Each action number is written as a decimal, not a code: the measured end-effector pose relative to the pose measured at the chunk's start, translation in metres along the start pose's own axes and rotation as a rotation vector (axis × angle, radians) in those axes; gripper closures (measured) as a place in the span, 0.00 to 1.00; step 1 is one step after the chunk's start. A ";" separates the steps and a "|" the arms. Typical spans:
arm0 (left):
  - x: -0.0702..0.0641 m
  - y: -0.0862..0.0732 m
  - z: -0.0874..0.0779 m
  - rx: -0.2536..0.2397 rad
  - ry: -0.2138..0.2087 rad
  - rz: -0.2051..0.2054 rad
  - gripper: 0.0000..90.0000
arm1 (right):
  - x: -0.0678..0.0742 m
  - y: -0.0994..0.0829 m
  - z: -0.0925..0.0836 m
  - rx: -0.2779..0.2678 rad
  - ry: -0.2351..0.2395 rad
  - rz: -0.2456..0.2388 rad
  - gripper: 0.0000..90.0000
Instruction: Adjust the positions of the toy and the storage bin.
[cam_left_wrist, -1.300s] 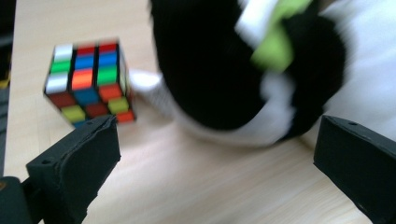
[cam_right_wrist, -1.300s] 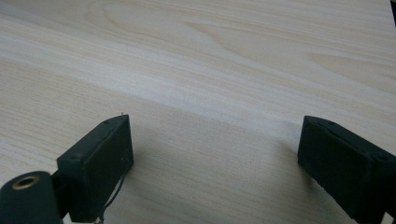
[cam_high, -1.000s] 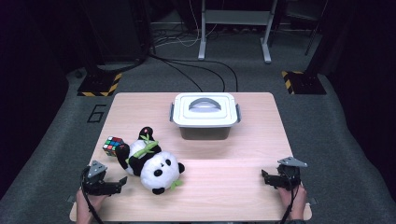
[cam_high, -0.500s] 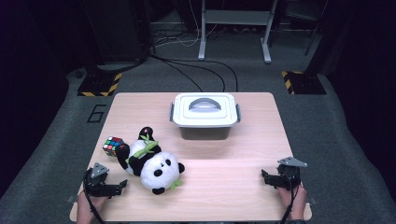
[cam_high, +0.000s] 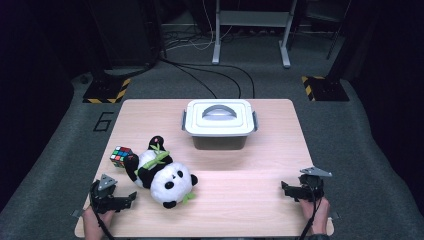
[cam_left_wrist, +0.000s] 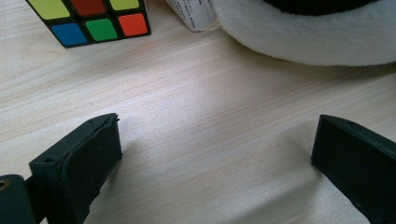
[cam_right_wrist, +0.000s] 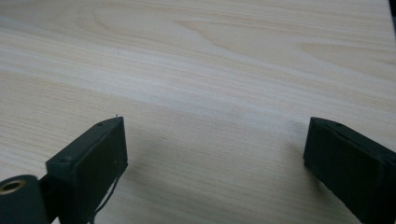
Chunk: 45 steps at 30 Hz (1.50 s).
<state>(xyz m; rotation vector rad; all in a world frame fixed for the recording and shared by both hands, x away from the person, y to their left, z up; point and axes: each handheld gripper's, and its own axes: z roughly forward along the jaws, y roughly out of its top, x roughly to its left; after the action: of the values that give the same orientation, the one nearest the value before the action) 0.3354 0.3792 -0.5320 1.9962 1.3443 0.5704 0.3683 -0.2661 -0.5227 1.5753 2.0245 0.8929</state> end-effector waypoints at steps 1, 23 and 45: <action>0.000 0.000 0.000 0.000 0.001 0.000 0.02 | 0.000 0.002 -0.001 -0.003 -0.001 -0.006 0.06; 0.001 0.000 -0.001 -0.002 0.011 -0.006 0.04 | 0.037 0.068 -0.012 -0.055 0.110 -0.084 0.05; 0.001 0.000 -0.002 0.004 0.004 0.006 0.05 | 0.073 0.153 -0.009 -0.114 0.208 -0.136 0.06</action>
<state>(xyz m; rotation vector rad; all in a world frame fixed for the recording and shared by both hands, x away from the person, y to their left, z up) 0.3348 0.3809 -0.5307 2.0037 1.3436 0.5757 0.4482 -0.1744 -0.4044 1.3138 2.1492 1.1377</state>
